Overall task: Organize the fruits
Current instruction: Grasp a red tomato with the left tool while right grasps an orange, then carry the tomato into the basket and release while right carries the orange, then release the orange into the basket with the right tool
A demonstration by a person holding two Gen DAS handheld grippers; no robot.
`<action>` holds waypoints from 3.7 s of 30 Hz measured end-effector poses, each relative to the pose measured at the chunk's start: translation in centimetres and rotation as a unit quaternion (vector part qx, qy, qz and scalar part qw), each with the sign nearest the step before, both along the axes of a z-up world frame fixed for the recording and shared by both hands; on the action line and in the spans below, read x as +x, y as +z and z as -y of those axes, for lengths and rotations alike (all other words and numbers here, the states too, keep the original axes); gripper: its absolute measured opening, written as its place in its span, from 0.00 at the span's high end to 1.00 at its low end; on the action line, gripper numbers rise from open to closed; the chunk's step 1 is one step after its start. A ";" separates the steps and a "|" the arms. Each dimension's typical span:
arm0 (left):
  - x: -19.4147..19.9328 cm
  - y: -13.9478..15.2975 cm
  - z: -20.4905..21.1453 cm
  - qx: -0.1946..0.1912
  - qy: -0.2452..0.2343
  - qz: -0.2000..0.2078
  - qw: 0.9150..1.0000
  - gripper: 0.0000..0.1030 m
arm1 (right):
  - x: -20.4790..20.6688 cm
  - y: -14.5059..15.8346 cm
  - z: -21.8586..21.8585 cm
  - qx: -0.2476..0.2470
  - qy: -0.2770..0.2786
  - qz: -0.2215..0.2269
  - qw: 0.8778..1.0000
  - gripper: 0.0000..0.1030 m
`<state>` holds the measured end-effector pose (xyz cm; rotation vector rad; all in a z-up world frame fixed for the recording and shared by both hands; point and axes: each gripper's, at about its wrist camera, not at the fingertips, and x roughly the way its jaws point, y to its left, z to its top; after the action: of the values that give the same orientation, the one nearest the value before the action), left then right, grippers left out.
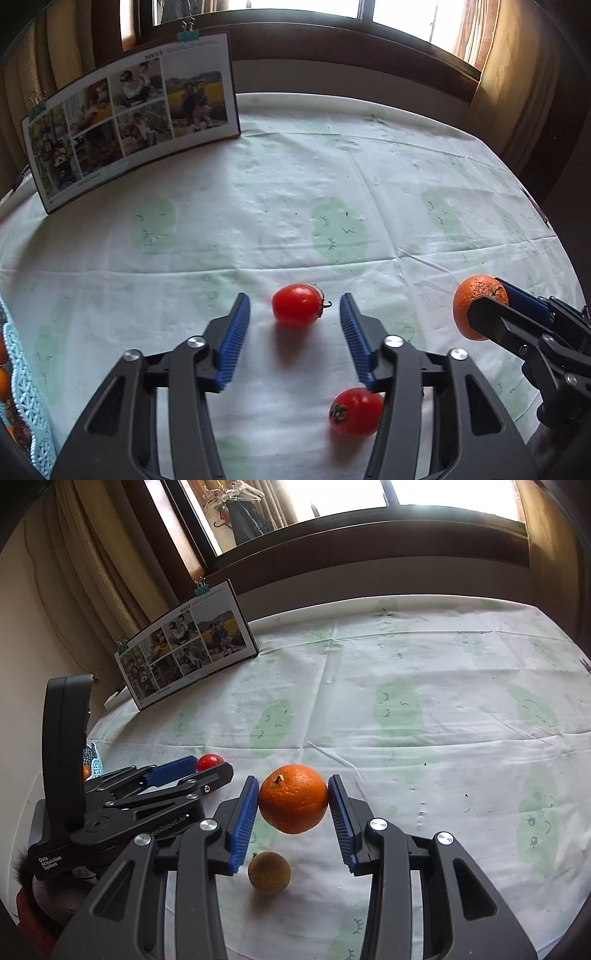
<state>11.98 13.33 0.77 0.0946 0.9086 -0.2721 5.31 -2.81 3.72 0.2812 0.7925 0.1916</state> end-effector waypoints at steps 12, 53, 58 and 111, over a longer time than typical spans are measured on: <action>-1.2 0.6 -0.1 -0.006 -0.001 0.018 1.000 0.70 | -0.1 0.0 -0.1 -0.002 0.002 0.003 1.000 0.62; -10.8 7.9 -14.4 0.043 0.181 0.162 0.969 0.70 | -2.5 3.2 -8.3 -0.023 0.068 0.039 0.997 0.62; -11.6 7.7 -17.1 0.041 0.204 0.161 0.965 0.70 | -2.7 3.6 -11.1 -0.028 0.091 0.042 0.995 0.62; -14.6 6.5 -23.4 0.030 0.287 0.157 0.944 0.04 | -2.8 2.0 -16.4 -0.029 0.128 0.024 0.991 0.47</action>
<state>-2.63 36.73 7.23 -0.0728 0.5927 0.3095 2.55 13.58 5.76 0.1184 0.7830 0.4136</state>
